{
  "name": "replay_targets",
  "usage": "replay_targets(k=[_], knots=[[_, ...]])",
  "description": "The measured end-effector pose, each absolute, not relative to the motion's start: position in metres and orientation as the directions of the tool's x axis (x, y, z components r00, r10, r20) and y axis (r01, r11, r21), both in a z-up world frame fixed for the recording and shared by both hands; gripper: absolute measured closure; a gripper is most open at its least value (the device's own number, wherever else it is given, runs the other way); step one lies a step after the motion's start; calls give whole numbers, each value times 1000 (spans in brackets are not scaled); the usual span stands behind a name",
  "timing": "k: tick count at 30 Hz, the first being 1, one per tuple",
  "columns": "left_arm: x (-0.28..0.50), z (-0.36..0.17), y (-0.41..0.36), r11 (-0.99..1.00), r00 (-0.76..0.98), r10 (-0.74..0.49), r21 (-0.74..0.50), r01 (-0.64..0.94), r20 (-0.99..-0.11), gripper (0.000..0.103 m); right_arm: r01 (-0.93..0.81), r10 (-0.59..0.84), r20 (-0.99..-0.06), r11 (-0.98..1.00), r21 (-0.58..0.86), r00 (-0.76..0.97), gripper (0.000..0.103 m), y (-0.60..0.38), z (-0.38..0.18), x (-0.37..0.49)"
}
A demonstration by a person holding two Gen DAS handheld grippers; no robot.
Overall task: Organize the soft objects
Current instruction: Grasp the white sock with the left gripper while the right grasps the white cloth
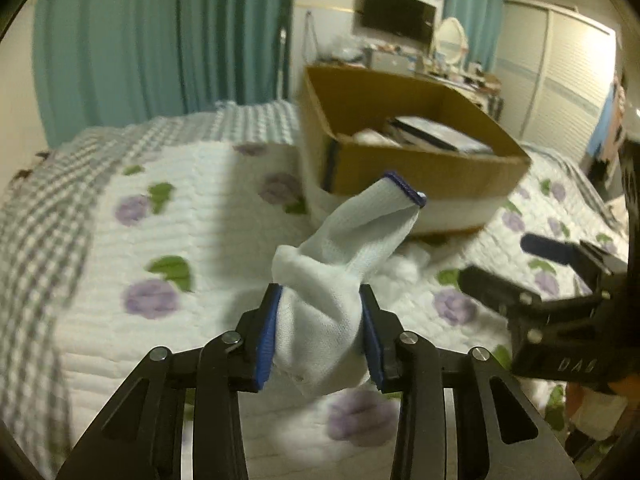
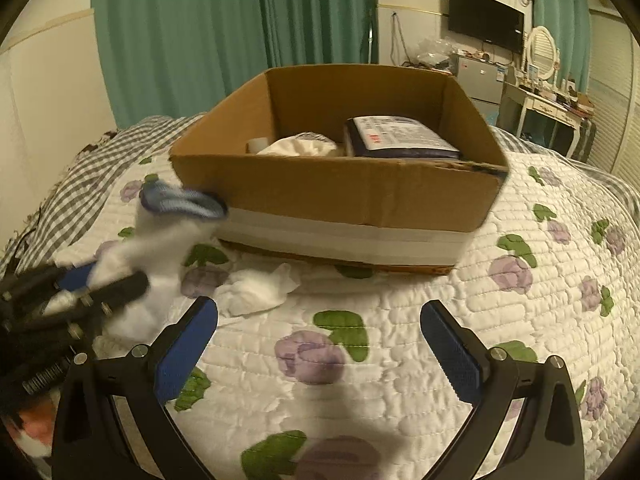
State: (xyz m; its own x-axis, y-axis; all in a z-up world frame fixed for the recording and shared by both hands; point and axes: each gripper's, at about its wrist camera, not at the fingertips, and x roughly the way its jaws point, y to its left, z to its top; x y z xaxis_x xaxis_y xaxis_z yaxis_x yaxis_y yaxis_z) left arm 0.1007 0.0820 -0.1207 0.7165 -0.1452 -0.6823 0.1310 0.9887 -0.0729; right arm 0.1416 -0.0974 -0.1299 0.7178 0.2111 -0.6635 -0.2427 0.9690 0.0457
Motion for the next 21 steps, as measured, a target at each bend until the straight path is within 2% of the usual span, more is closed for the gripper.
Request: replay_targets(k=[7,10,16,21], knots=[[104,-109,112,999,743,-47,-39,28,-668,67,-309,229,-700,951,13,676,1,-59,-142,160],[106,-111,119,1000,744,-4,-12,-5,-668,67,-332,227,-725,943,-2,650,5,-45,-155,172],[112,-118,128,1000,732,-7,-25,-14,-681,67,-363,219,-760,931,-24,612,26,-29,-173,187],[115,-122,130,1000,723,-5,-25,-17,-691,67,-364,215,-764,931,-28,608,50,-28,-175,187]])
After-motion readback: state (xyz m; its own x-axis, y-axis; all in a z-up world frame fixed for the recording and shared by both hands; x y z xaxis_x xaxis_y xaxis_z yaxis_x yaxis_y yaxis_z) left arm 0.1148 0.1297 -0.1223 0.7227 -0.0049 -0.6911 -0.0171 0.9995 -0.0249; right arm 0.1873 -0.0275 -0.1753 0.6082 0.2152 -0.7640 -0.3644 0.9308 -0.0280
